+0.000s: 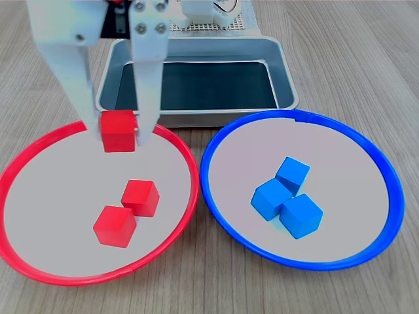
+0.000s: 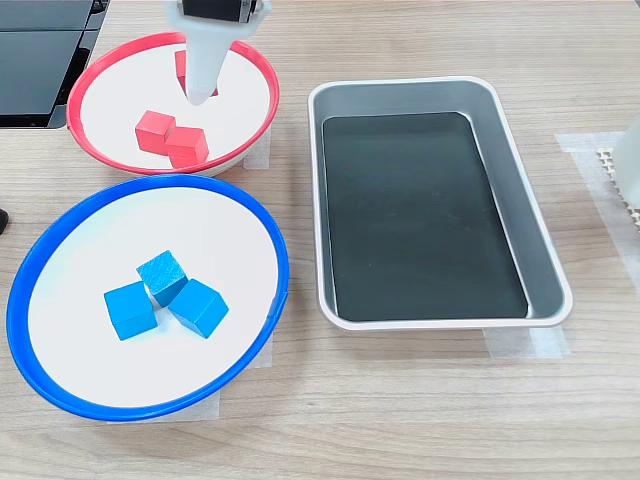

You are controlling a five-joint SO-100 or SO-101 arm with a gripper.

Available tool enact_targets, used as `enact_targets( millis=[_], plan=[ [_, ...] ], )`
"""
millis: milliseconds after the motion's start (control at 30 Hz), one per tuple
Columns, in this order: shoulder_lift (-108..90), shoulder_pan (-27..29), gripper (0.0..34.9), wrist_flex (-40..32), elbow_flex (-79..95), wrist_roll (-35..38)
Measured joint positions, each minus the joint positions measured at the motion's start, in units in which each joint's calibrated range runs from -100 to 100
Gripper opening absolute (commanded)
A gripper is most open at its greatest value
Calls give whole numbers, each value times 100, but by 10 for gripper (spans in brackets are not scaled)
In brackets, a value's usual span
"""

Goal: Relocate any misplaced blocks to their matching dishes.

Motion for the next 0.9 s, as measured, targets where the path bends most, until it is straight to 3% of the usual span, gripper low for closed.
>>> enact_targets(
  millis=[267,667,900],
  plan=[
    [691,389,3,-98,-372,49],
    [1432,389,5,-563,-844,-15],
    [1586,389,81,-897,-944,-15]
  ],
)
